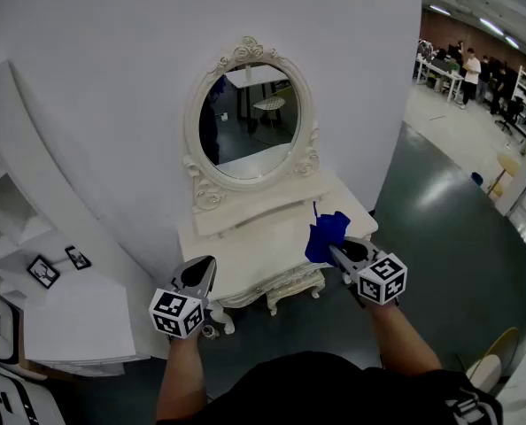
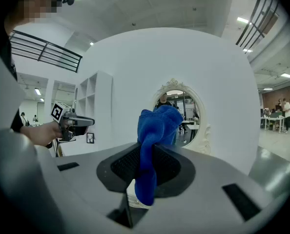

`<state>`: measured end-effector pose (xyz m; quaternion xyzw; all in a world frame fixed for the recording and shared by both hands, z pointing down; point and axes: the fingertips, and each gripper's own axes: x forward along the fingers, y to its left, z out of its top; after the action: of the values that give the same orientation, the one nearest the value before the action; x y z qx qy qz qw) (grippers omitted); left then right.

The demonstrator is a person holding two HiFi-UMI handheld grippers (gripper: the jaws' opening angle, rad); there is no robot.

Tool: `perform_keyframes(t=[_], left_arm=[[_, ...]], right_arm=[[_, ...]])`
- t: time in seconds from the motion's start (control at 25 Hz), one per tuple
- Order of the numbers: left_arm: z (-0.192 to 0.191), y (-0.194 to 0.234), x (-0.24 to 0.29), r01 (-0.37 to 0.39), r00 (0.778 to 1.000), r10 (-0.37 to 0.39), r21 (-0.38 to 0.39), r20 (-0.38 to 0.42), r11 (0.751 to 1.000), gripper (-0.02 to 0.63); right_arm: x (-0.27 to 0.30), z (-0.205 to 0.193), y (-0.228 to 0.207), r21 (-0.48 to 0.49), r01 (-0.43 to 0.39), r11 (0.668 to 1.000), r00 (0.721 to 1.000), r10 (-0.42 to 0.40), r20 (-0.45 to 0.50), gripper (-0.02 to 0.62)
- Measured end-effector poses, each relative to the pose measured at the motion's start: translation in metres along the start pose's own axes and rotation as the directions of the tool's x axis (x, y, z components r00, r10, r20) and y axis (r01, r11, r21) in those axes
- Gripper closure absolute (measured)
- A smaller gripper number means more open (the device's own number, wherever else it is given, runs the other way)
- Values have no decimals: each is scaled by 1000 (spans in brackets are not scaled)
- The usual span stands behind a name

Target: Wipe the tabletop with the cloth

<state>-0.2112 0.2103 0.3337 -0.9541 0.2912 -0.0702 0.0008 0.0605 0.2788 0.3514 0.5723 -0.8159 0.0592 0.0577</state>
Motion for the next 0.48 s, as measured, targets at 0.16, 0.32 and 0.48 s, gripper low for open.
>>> perform_keyframes(t=[0.16, 0.32, 0.48], left_arm=[[-11, -4, 12, 41, 999, -41, -11, -22, 999, 586], [-10, 3, 20, 47, 999, -47, 6, -18, 999, 586], [-12, 23, 24, 68, 998, -67, 11, -13, 998, 586]], right_arm=[[6, -4, -1, 2, 9, 1000, 1000, -9, -3, 535], [16, -10, -4, 1, 28, 1000, 999, -28, -19, 535], [34, -8, 1, -6, 52, 999, 998, -52, -17, 535]])
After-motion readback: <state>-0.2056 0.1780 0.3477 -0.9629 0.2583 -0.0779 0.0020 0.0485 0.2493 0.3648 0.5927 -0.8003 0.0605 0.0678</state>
